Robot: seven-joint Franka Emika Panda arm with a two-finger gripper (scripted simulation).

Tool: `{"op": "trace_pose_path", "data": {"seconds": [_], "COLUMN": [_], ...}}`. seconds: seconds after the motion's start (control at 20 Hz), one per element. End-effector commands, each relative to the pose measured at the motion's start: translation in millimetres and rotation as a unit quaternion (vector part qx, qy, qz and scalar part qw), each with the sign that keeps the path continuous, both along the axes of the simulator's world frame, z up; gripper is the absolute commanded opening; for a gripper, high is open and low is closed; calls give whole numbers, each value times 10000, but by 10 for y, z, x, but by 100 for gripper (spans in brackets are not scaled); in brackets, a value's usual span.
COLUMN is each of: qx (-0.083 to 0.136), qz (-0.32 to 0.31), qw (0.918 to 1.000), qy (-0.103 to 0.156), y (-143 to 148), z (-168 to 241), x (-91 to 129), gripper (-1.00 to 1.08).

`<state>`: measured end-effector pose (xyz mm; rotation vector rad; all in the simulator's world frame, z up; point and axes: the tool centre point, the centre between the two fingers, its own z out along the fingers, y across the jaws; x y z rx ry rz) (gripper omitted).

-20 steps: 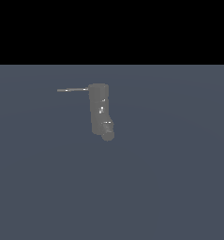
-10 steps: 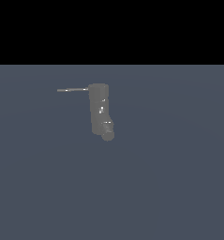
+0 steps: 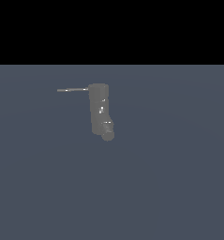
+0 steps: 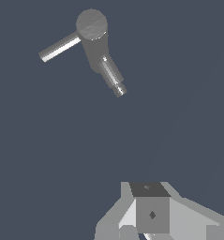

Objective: Turn on the faucet by rotating a designated handle.

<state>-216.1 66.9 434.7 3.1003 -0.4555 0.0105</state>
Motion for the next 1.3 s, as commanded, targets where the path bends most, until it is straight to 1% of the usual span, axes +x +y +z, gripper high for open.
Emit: {"op": "trace_pose_path", "data": {"seconds": [0.0, 0.3, 0.6, 0.9, 1.25], "qx": [9, 27, 46, 64, 79], "qz": [-245, -818, -1383, -1927, -2527], "qw": [9997, 9966, 9904, 9812, 9675], "qy": [1, 5, 8, 11, 12], "y": [125, 403, 649, 853, 1034], "z": [-113, -379, -640, -891, -1170], "x": [93, 347, 632, 938, 1305], "gripper": [-100, -100, -100, -100, -100]}}
